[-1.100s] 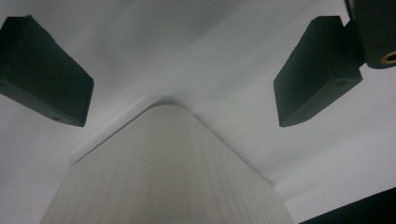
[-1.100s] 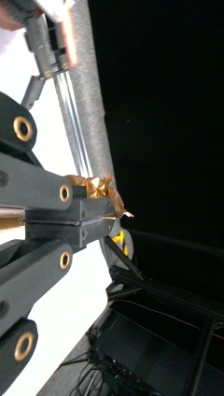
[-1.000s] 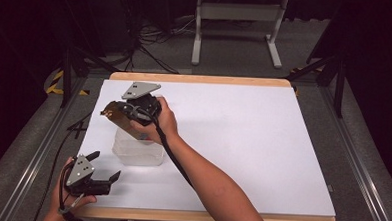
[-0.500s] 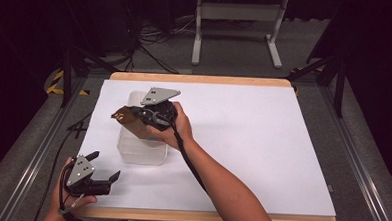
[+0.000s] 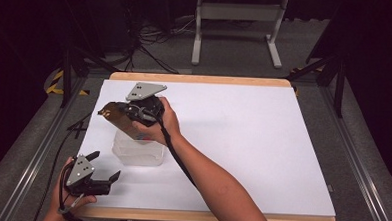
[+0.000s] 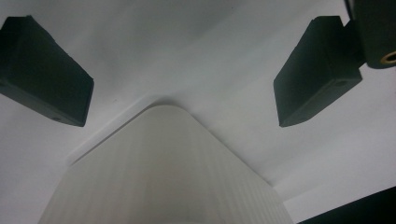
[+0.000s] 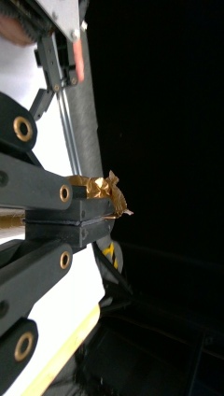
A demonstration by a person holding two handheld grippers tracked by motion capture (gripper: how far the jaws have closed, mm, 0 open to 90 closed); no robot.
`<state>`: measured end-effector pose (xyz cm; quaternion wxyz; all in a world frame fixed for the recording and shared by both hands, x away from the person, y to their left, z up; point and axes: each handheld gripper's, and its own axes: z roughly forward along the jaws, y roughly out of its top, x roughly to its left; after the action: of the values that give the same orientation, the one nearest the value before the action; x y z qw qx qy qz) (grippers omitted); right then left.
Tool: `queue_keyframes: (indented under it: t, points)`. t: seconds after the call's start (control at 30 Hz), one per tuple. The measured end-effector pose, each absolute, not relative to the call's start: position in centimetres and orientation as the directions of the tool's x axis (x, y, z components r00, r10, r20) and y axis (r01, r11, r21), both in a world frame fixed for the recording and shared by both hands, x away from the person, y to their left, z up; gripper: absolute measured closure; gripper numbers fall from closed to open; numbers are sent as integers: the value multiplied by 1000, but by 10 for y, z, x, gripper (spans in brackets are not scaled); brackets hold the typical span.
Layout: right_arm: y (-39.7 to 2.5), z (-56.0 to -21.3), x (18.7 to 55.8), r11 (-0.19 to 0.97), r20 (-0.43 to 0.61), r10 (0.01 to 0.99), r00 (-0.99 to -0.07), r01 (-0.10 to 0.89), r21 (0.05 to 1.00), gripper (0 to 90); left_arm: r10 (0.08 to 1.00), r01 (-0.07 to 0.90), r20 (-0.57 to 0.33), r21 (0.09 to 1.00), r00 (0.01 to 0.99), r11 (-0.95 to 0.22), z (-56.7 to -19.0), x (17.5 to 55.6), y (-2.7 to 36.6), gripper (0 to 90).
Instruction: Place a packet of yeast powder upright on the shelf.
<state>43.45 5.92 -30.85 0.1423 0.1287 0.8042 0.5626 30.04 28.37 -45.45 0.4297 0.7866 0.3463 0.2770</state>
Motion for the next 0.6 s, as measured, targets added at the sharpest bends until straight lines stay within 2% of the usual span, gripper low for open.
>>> queue_keyframes:
  t: [0.2,0.6]
  points:
    - [50,-318,438,319,-70,377,-923,58,946,900,784,306,144,866,604,-394,-454,299,284,58]
    - [6,-337,437,292,-51,406,-912,76,953,900,789,311,148,864,596,-396,-453,298,283,58]
